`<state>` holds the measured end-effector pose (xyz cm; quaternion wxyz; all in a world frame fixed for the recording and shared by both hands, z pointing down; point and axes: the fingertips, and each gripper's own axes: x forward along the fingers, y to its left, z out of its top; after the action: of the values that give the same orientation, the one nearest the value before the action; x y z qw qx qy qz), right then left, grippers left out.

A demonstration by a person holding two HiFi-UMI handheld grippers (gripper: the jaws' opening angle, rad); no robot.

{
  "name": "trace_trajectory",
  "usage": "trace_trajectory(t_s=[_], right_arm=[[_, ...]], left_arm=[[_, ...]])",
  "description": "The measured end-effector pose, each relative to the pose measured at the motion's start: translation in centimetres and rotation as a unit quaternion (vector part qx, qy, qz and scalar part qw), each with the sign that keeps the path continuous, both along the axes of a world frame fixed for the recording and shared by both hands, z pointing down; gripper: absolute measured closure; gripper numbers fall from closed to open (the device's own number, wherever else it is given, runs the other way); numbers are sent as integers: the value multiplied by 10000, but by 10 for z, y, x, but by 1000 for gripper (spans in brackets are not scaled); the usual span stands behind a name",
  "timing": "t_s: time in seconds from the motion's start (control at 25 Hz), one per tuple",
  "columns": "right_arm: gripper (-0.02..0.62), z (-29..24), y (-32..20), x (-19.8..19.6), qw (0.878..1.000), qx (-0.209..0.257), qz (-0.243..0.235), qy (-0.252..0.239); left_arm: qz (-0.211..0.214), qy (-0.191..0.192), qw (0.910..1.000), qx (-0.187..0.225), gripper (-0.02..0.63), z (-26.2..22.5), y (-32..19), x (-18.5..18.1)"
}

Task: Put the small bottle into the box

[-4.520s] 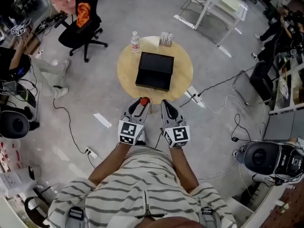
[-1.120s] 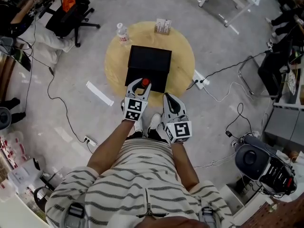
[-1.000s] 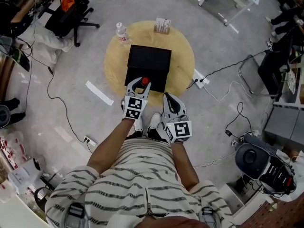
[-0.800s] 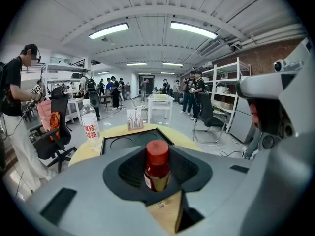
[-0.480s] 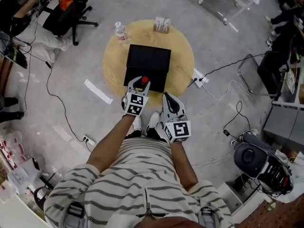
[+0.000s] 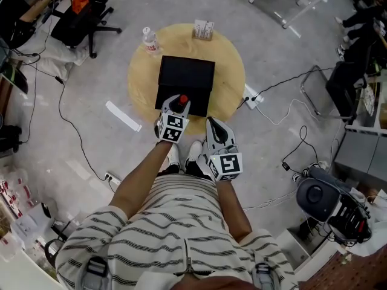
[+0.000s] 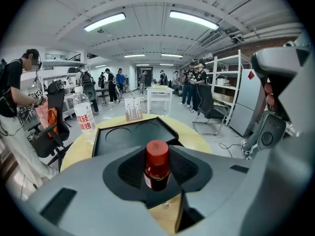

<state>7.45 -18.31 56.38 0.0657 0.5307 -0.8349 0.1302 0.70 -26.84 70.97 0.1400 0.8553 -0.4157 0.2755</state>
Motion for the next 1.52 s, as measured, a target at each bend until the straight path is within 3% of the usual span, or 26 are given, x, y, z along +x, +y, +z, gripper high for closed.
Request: trace_trajectory(t_s=[1.52], right_arm=[[586, -1, 4, -1, 10000, -85, -11, 37]], left_arm=[[-4, -401, 9983, -433, 456, 34, -19, 3]])
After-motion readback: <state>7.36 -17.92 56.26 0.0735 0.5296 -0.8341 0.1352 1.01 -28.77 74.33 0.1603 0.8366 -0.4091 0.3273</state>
